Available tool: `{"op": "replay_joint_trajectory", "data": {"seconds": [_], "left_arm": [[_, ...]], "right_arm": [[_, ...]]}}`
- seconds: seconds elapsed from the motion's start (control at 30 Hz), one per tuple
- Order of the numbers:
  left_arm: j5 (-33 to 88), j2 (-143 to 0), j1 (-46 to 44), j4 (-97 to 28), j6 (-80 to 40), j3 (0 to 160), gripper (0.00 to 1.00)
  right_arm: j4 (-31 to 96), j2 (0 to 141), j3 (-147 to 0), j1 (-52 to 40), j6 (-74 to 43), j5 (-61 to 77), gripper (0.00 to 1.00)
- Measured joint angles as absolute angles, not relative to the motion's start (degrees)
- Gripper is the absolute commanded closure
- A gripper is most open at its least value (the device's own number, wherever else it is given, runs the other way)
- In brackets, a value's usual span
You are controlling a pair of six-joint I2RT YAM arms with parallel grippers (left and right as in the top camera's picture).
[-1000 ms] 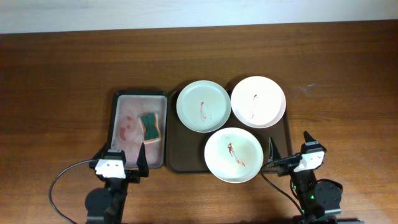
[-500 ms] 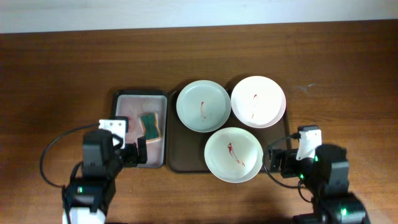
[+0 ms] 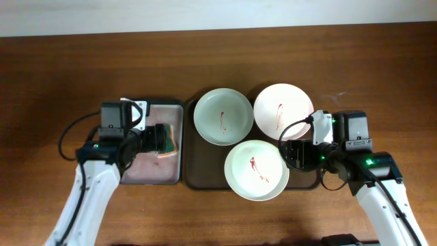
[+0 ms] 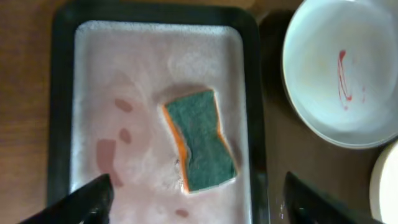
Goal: Clean dirty plates on tray and stack at the side
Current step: 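Grasp the green sponge with left gripper, grip white plate rim with right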
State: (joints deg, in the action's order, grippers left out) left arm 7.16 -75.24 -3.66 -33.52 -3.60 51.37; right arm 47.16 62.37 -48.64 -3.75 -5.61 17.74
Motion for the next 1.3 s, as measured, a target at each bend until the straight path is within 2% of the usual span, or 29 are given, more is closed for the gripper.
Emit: {"op": "replay_joint_trajectory", "data": {"seconds": [0.07, 0.3, 0.57, 0.83, 0.93, 1.0, 1.03, 1.17, 1.2, 1.23, 1.27, 1.3], "left_arm": [[7.27, -79.99, -3.66, -31.2, -5.74, 51.4, 0.29], [7.2, -91.5, -6.74, -25.67, -9.1, 51.44, 0.57], [2.76, -96.12, -7.42, -23.35, -16.34, 51.44, 0.69], [2.76, -96.25, -7.49, -22.9, -17.3, 51.44, 0.71], [2.74, -96.25, -7.73, -22.96, -18.06, 51.44, 0.8], [2.28, -96.25, -8.86, -22.94, -18.26, 51.44, 0.96], [2.0, -96.38, -9.37, -22.92, -18.22, 51.44, 1.0], [0.99, -98.5, -10.72, -22.85, -18.5, 52.31, 1.0], [0.99, -98.61, -10.72, -22.85, -18.5, 52.36, 1.0], [0.99, -98.61, -10.72, -22.94, -18.48, 52.47, 1.0], [0.97, -98.61, -10.72, -24.03, -18.46, 53.01, 1.0], [0.84, -98.48, -10.7, -27.05, -17.76, 54.22, 1.0]], "right_arm": [[47.05, 62.63, -48.64, -3.75, -5.63, 17.93, 0.01], [45.84, 62.65, -48.66, -3.75, -5.61, 17.93, 0.01], [45.84, 62.65, -48.66, -3.75, -5.61, 17.93, 0.0], [45.84, 62.65, -48.66, -3.75, -5.58, 17.93, 0.0], [45.84, 62.65, -48.66, -3.75, -5.63, 17.93, 0.0], [45.84, 62.65, -48.66, -3.75, -5.63, 17.93, 0.0], [45.84, 62.65, -48.66, -3.75, -5.61, 17.93, 0.0], [46.63, 64.12, -48.73, -3.75, -5.58, 17.93, 0.01], [47.11, 65.01, -48.75, -3.75, -5.56, 17.96, 0.02], [47.46, 66.11, -48.75, -3.75, -5.61, 17.93, 0.1], [47.51, 67.37, -48.75, -3.75, -5.61, 17.93, 0.27], [47.57, 68.93, -48.75, -3.75, -5.72, 17.96, 0.34]]}}
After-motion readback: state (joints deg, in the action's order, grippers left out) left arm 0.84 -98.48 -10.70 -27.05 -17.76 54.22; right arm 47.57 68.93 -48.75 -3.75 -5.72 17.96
